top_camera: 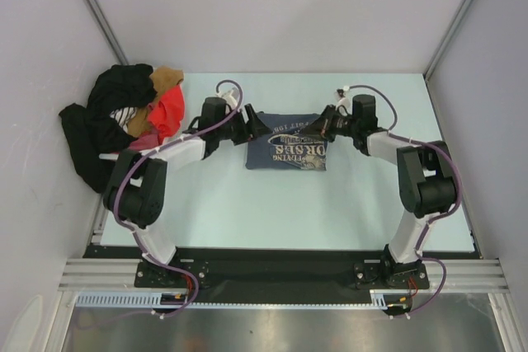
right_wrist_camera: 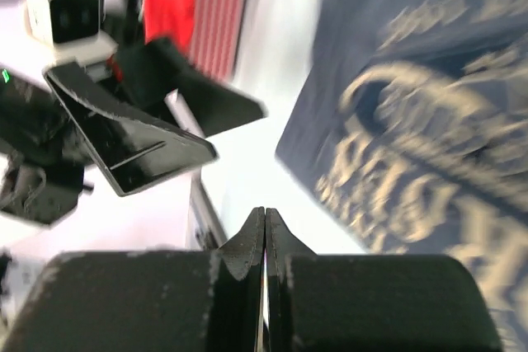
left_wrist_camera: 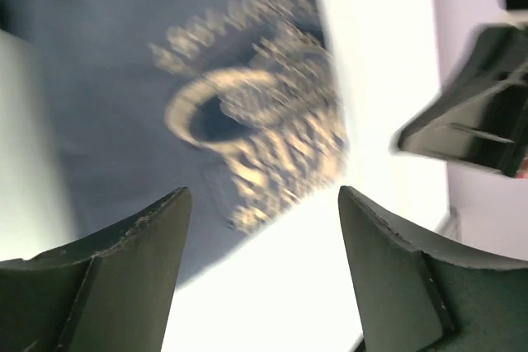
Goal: Fold and stack the tank tops
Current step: Fold the tank top
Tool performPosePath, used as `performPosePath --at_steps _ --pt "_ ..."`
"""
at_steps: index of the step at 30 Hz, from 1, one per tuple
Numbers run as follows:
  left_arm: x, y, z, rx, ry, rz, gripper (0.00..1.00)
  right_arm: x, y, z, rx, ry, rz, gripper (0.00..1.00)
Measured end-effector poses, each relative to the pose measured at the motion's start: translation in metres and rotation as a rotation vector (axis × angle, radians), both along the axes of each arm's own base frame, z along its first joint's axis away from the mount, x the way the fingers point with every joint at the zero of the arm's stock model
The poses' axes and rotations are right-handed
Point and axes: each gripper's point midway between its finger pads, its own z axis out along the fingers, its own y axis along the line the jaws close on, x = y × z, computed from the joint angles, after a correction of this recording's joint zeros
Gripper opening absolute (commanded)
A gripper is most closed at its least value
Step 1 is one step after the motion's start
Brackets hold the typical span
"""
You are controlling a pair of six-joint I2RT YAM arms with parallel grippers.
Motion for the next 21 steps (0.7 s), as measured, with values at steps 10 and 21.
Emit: performPosePath --at_steps 10,21 --pt "-0.064 -0.029 -0.064 -0.066 0.176 -0.104 0.78 -0.045 0.012 -0.09 -0.013 0.204 0.102 0.0" --pt "-0.066 -0.019 -0.075 -0.065 0.189 -0.074 0.81 -0.042 -0.009 -0.113 0.015 0.289 0.069 0.26"
